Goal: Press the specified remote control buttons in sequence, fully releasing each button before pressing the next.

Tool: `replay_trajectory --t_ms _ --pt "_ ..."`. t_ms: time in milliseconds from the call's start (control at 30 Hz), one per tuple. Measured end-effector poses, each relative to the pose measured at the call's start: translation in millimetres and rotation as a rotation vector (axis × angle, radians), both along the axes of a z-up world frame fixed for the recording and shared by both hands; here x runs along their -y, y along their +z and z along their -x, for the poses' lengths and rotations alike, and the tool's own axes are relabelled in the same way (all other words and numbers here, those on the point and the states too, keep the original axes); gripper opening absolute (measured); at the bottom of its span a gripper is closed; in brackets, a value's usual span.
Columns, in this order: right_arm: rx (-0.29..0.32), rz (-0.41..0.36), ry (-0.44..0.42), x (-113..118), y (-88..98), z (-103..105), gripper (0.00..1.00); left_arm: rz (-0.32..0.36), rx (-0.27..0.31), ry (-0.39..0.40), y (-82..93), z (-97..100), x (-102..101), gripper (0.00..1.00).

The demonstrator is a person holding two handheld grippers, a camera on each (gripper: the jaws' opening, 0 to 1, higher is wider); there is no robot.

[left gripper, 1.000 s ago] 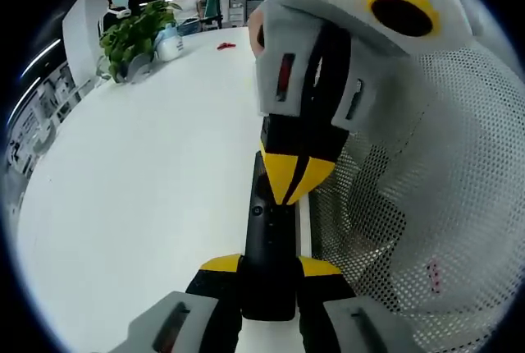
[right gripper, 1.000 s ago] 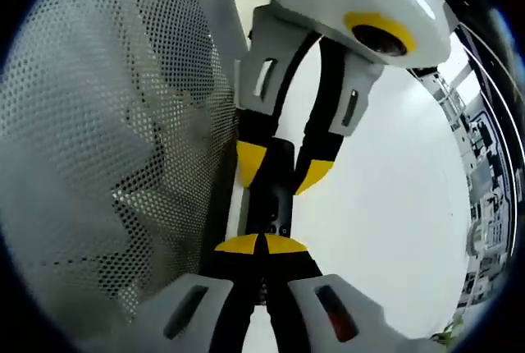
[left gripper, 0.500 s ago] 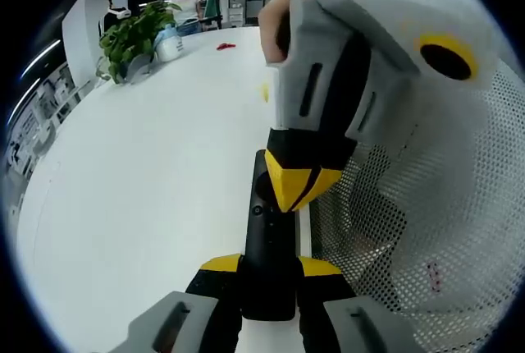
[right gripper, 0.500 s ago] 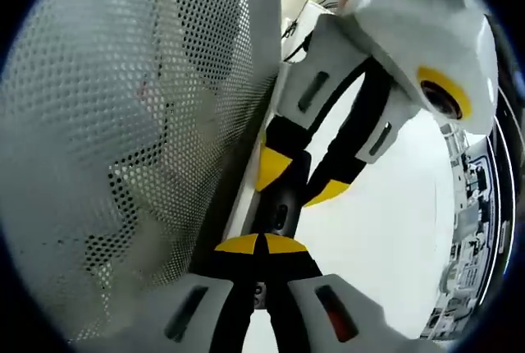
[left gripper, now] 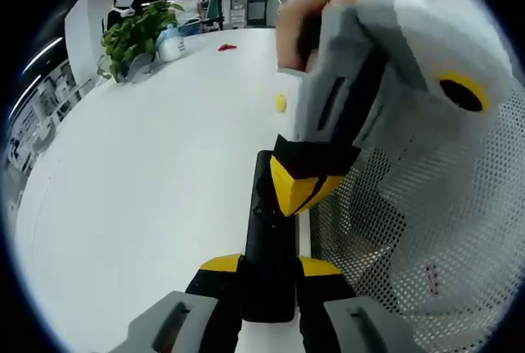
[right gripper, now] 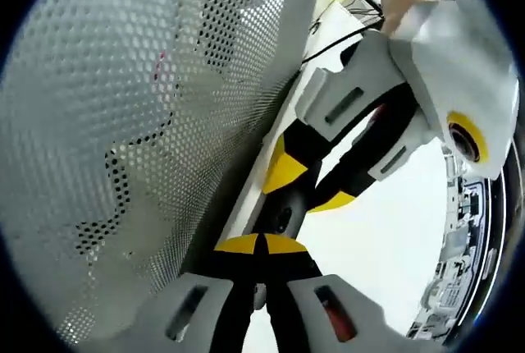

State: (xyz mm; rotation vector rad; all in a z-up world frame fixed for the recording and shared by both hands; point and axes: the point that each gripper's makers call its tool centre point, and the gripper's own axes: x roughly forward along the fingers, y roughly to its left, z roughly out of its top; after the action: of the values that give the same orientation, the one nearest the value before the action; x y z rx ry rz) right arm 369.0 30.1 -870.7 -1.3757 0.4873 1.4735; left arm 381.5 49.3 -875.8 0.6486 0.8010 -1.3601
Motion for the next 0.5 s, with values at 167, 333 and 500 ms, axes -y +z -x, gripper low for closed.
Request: replay_trajectory --t_ms 167,333,500 --pt "-0.121 -0.048 -0.172 0.1 1.2 -1.5 0.0 -0.006 0.011 -0.01 -0.7 0.1 0.1 0.25" --pt "-0.292 -0.119 -0.369 -0.4 2.6 -4.9 0.0 -0.005 0.012 -0.011 -0.6 0.2 -0.2 0.25" --pt "-0.339 -0.152 -0.456 1.3 3.6 -13.5 0.0 -0.004 0.012 -0.009 -0.4 0.1 -0.3 0.24"
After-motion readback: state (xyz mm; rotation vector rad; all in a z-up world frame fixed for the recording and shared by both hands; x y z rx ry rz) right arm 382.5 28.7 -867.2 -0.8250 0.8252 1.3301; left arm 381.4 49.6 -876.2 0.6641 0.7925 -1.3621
